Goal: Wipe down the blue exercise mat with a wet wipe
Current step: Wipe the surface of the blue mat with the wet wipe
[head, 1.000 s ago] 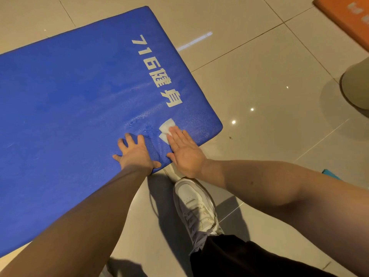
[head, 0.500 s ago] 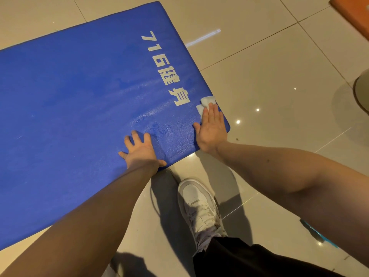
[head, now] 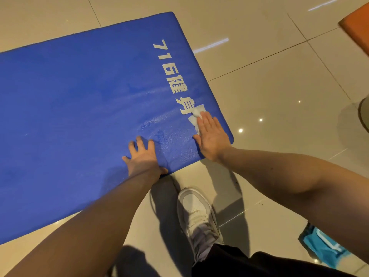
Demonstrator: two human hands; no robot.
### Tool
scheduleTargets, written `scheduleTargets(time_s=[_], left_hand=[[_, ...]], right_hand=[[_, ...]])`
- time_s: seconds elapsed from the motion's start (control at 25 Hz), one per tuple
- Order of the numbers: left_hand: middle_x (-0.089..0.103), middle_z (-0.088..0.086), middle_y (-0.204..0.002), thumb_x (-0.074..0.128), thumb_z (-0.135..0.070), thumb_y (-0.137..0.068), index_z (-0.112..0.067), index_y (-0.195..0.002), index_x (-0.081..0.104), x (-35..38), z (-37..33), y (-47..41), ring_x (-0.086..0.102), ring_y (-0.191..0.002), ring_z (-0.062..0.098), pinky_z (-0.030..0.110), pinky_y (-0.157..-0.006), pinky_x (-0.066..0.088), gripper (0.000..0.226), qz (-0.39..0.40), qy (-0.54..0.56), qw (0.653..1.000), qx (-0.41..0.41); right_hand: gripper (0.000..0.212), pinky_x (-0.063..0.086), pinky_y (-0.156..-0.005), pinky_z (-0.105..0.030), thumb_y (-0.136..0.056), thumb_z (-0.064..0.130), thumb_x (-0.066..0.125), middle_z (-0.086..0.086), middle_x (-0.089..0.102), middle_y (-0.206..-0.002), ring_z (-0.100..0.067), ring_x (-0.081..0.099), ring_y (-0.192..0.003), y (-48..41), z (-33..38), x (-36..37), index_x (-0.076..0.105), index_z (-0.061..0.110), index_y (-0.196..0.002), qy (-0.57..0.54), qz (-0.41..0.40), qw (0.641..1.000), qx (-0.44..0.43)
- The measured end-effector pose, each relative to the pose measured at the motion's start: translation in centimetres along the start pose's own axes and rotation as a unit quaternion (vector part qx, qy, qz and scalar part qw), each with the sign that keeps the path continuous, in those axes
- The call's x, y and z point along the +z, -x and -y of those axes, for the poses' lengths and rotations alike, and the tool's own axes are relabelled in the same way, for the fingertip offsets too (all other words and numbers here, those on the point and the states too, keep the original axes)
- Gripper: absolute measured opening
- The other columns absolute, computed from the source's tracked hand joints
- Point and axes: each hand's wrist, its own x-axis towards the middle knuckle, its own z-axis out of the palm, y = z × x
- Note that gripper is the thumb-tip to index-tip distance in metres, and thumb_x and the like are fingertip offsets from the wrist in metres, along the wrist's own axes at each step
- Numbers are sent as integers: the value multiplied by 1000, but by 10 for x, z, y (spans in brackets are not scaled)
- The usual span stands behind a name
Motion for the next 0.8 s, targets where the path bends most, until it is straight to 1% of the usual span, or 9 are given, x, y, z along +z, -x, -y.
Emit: scheduleTargets(time_s=[0.16, 0.24, 0.32, 0.4, 0.48, 0.56, 0.6, 0.68, 0.8], left_hand=[[11, 5, -158, 82, -63, -63, -28, -144, 25, 1, 1, 2, 11, -146, 35, 57, -104, 39, 105, -2, 8, 1000, 6], [11, 6, -158, 82, -65, -62, -28, -145, 24, 1, 2, 1, 11, -145, 35, 58, -105, 38, 107, -5, 13, 1000, 9], [11, 6, -158, 82, -66, -62, -28, -146, 24, 1, 2, 2, 11, -145, 35, 58, -105, 38, 109, -10, 11, 1000, 8], [11, 5, -157, 81, -68, -61, -29, -146, 23, 1, 0, 2, 11, -145, 34, 56, -105, 39, 110, -12, 5, 1000, 0], [10, 4, -158, 80, -69, -61, -30, -147, 21, 0, -2, 2, 10, -146, 33, 55, -107, 38, 111, -10, -4, 1000, -10], [9, 4, -158, 80, -68, -63, -30, -148, 21, 0, 0, 2, 10, -146, 33, 55, -107, 38, 111, -5, -1, 1000, -5], [9, 5, -159, 80, -68, -63, -29, -149, 21, 0, 2, 2, 9, -146, 34, 56, -107, 37, 111, -3, 4, 1000, 2], [7, 5, -160, 80, -66, -65, -29, -150, 20, 1, 4, 3, 8, -147, 35, 57, -107, 37, 111, -3, 10, 1000, 12], [5, 5, -161, 80, -64, -67, -28, -152, 18, -1, 5, 5, 7, -148, 34, 57, -109, 36, 111, -5, 6, 1000, 13]], right_hand=[[69, -3, -125, -41, -106, 48, 17, -12, -3, -166, -27, -8, -153, -17, 3, -6, 3, 6, -158, -17, -5, 990, 143], [69, -4, -125, -42, -106, 47, 17, -13, -4, -166, -28, -8, -153, -20, 20, -6, 2, 5, -158, -49, -7, 983, 179], [69, -2, -125, -43, -105, 47, 23, -14, 0, -166, -29, -5, -153, -15, 43, -5, 7, 5, -158, -65, -7, 990, 122], [69, 1, -125, -44, -105, 48, 22, -14, 1, -166, -30, -5, -153, 1, 72, 5, 8, 6, -158, -16, 12, 1000, 6], [68, 1, -125, -44, -106, 49, 20, -13, 0, -166, -28, -7, -153, 12, 85, 13, 7, 7, -158, 24, 38, 995, -87], [67, -1, -125, -41, -106, 48, 21, -10, 0, -167, -24, -6, -154, 6, 73, 10, 7, 9, -159, 21, 37, 993, -113], [67, -1, -125, -41, -106, 48, 21, -9, 0, -167, -23, -7, -154, 0, 60, 6, 7, 9, -159, 19, 30, 995, -93], [68, -2, -125, -42, -106, 48, 18, -10, -3, -167, -24, -9, -154, -16, 28, -6, 4, 9, -159, 9, 18, 1000, -7], [69, -1, -125, -44, -105, 50, 13, -12, -6, -166, -28, -10, -153, -35, -2, -23, 1, 7, -158, 17, 31, 994, 108]])
